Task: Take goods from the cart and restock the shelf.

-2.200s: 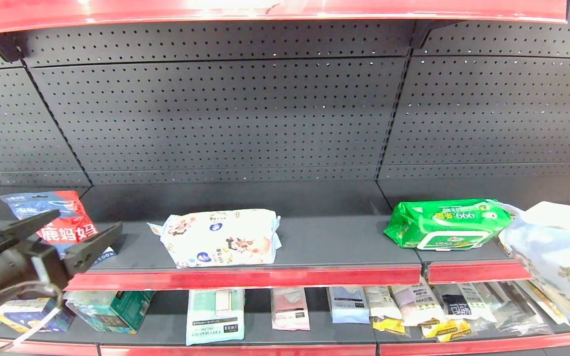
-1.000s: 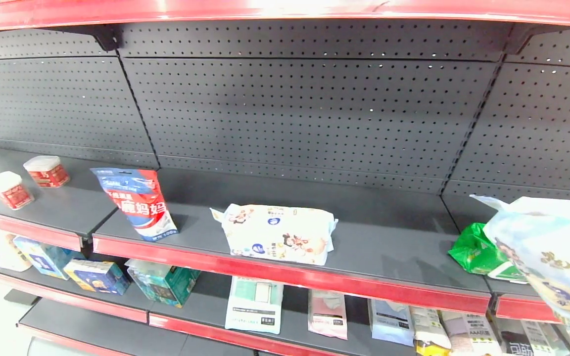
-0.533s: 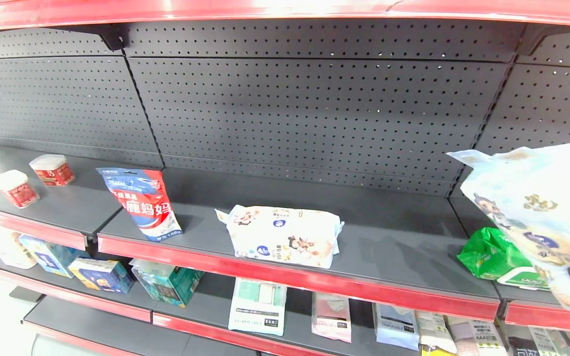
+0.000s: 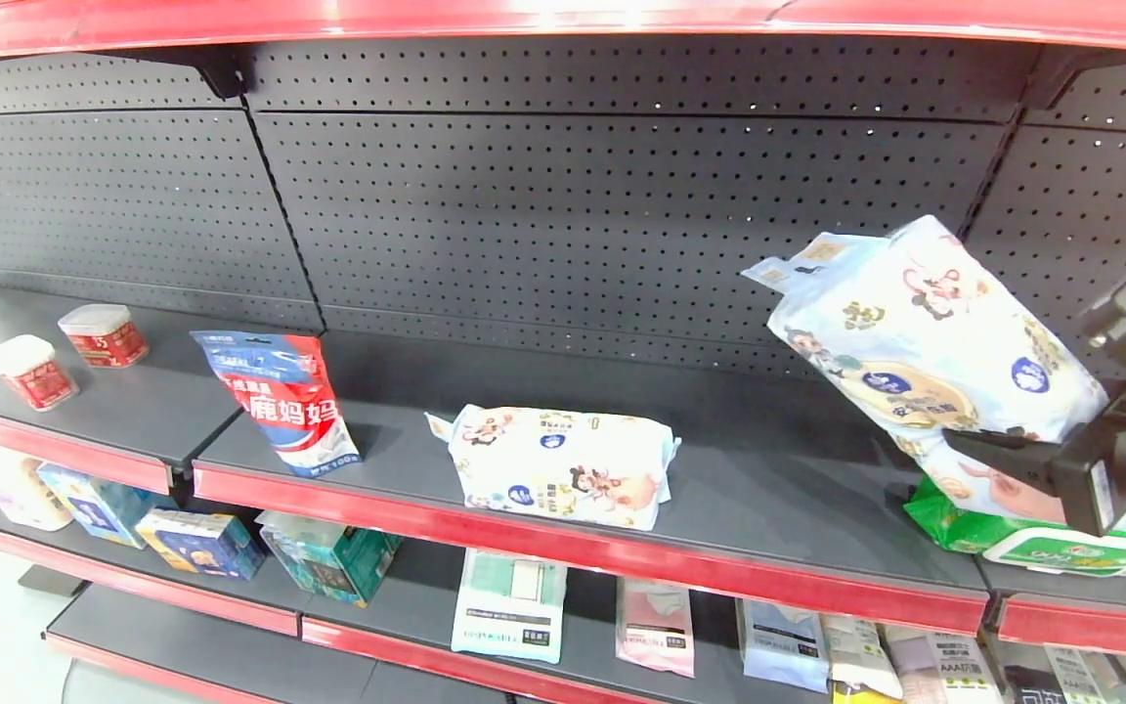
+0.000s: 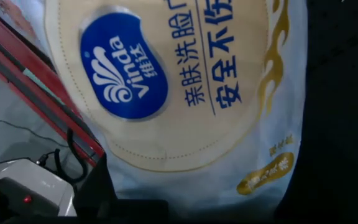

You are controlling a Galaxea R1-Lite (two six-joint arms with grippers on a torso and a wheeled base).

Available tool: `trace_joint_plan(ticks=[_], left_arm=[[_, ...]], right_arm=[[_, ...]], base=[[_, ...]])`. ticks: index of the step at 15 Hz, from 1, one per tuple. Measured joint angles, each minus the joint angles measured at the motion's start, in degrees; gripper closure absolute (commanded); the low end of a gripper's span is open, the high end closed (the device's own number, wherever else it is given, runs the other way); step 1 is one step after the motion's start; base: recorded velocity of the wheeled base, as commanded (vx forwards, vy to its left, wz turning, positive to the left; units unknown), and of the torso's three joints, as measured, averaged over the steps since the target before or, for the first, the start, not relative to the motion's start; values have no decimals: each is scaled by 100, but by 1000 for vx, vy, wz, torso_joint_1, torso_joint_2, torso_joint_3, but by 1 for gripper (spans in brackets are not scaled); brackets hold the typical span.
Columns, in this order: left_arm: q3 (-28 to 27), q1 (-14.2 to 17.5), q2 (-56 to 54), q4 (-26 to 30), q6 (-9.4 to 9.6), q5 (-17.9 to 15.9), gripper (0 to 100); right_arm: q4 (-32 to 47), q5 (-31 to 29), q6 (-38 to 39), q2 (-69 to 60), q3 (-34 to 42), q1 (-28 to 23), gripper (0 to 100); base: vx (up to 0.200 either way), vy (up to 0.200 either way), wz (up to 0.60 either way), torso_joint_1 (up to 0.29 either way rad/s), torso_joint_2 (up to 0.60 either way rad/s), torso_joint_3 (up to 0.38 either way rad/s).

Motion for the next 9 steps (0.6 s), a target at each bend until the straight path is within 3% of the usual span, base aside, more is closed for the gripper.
trace_joint_plan(ticks=[3, 7, 9], left_arm=[[227, 0, -5, -213, 38, -20, 0], [334, 13, 0, -367, 44, 473, 0], [358, 151, 26, -384, 33, 542, 0]], right_arm=[[-13, 94, 12, 429, -94, 2, 100], [-20, 151, 0, 728, -141, 15, 100], [-20, 151, 0, 811, -157, 26, 100]], base=[[0, 0, 0, 0, 0, 0], [0, 0, 0, 0, 0, 0], [0, 0, 0, 0, 0, 0]])
